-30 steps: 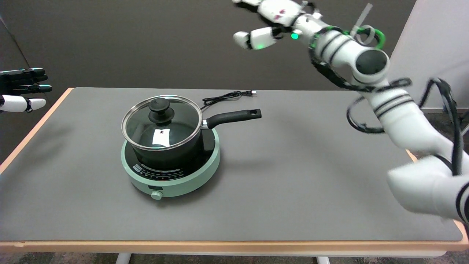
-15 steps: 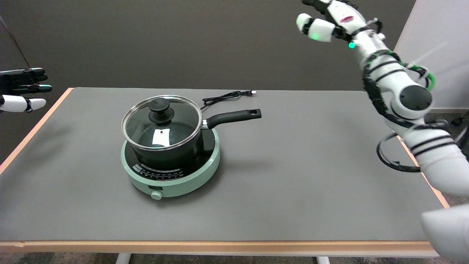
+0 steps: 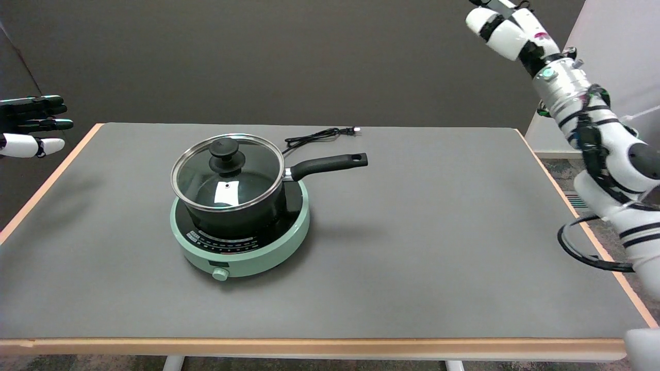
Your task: Place the pot lid onto the soup pot.
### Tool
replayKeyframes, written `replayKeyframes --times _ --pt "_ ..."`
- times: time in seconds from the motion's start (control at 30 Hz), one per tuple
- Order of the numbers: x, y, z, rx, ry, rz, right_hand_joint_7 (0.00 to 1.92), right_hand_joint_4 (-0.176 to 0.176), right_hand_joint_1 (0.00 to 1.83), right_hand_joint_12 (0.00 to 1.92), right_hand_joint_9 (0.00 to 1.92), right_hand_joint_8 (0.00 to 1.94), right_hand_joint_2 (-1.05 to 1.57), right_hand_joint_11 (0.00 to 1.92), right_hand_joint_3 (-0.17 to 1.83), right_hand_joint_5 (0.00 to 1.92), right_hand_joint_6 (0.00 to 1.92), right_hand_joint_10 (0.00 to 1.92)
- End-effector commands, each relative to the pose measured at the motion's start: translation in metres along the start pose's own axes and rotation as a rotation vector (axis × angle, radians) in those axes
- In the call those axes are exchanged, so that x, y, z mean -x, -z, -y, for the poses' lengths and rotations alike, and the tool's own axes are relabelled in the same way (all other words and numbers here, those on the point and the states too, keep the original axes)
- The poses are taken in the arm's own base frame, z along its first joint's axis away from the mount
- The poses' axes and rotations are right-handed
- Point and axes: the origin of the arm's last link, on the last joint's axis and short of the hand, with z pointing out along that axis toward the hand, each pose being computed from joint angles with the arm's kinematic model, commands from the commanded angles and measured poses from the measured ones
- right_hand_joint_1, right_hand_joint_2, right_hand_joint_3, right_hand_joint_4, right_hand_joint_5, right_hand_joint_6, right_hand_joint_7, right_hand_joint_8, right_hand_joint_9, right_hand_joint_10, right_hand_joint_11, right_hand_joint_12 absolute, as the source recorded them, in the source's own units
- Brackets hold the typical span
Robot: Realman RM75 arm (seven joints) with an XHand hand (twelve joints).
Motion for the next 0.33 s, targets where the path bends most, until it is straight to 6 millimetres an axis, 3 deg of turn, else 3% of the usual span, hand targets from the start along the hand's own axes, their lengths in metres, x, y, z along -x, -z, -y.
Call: replayKeyframes --times 0.03,0.1,0.17,0.27,0.33 --pt "-0.0199 0.0389 -0.0314 -0.106 -0.414 -0.007 0.14 0.021 0.10 0.37 0.22 0.08 0.70 0.14 1.02 0.25 0.12 0.15" --pt "-0.0187 0.0385 -0.0328 -0.110 -0.415 0.001 0.14 0.022 0.11 0.36 0.22 0.08 0.70 0.14 1.02 0.25 0.12 0.15" --pt "-0.0167 0.0380 -0.0365 -0.103 -0.419 0.007 0.11 0.024 0.14 0.34 0.21 0.14 0.81 0.14 0.86 0.25 0.16 0.17" --pt "-0.0144 0.0385 -0.0411 -0.089 -0.426 0.009 0.11 0.027 0.16 0.33 0.20 0.14 0.77 0.13 0.97 0.26 0.16 0.17" --pt "-0.0125 0.0387 -0.0410 -0.088 -0.427 0.014 0.11 0.027 0.16 0.33 0.20 0.14 0.81 0.12 0.87 0.26 0.16 0.17"
